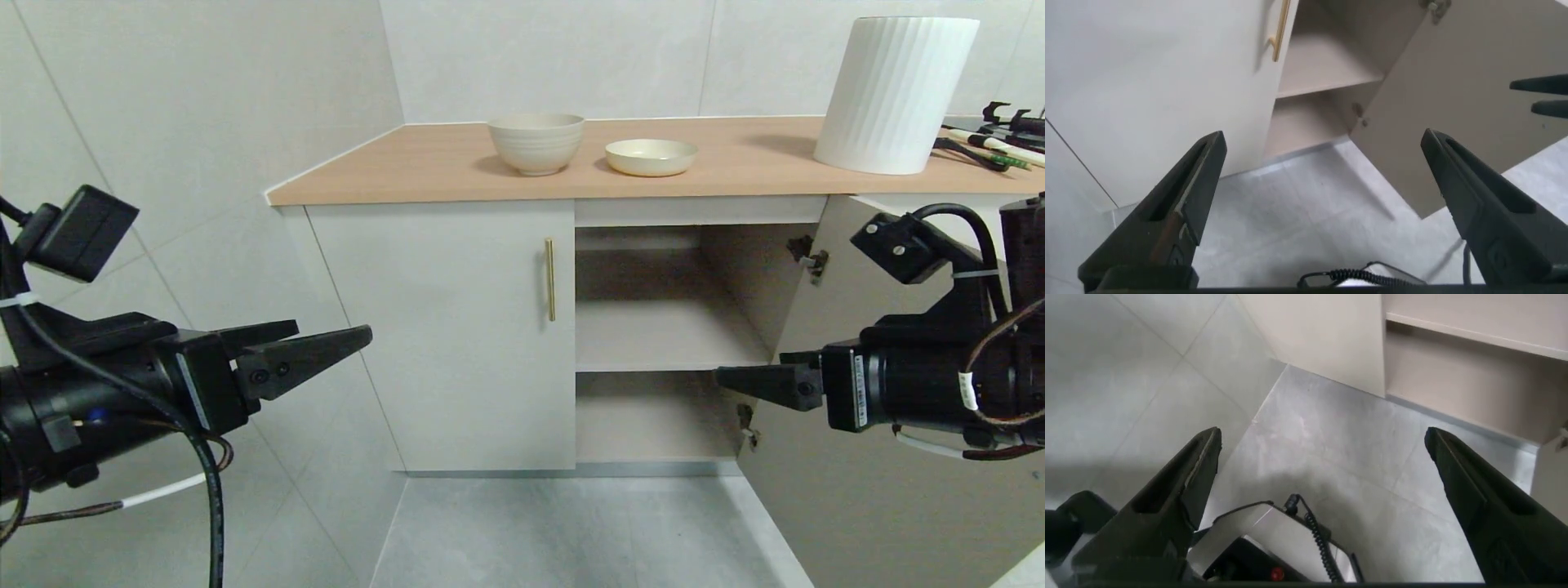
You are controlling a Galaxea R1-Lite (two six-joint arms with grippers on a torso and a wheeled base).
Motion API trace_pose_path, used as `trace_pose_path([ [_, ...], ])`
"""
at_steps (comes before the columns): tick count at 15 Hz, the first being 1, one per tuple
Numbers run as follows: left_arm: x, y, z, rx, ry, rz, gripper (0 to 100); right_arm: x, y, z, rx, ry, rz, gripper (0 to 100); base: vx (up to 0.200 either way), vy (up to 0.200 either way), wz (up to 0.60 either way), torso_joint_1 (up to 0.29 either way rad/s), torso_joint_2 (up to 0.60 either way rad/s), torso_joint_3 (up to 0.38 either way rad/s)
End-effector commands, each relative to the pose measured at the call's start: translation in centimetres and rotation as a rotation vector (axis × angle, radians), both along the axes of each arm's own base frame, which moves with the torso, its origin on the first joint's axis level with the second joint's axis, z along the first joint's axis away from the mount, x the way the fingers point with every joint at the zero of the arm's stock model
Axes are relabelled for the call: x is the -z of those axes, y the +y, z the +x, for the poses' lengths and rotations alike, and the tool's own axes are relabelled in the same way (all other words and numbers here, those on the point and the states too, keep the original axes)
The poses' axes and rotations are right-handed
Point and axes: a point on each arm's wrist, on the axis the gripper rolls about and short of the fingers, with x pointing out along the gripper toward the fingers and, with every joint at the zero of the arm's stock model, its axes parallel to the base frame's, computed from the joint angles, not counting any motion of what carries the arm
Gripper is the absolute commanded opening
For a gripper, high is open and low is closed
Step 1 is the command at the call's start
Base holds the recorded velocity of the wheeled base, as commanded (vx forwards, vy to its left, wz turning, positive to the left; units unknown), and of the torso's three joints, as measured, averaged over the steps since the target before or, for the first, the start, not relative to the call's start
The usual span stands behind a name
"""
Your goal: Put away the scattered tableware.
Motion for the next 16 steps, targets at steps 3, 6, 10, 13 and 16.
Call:
trace_pose_path([
  [3,-0.1,0.0,-0.01,0.0,-0.004,-0.002,100,-1.03,-0.72,-1.17,-0.002,-0.032,0.02,100,0.0,0.0,0.0,0.0,0.0,0.0],
  [6,-0.12,-0.02,0.03,0.003,-0.008,0.004,100,-1.15,-0.82,-1.34,-0.002,-0.037,0.024,100,0.0,0.0,0.0,0.0,0.0,0.0],
  [10,-0.22,-0.03,0.08,0.005,-0.008,0.004,100,-1.08,-0.78,-1.33,-0.005,-0.034,0.023,100,0.05,0.0,0.0,-0.001,0.0,0.001],
  [13,-0.29,-0.02,0.05,0.005,-0.011,0.003,100,-1.08,-0.75,-1.35,-0.006,-0.034,0.023,100,0.2,0.0,0.0,0.005,0.0,-0.002],
  [16,-0.46,-0.03,0.07,0.003,-0.016,0.002,100,-1.08,-0.75,-1.35,-0.006,-0.034,0.023,100,0.2,0.0,0.0,0.006,0.0,-0.006],
])
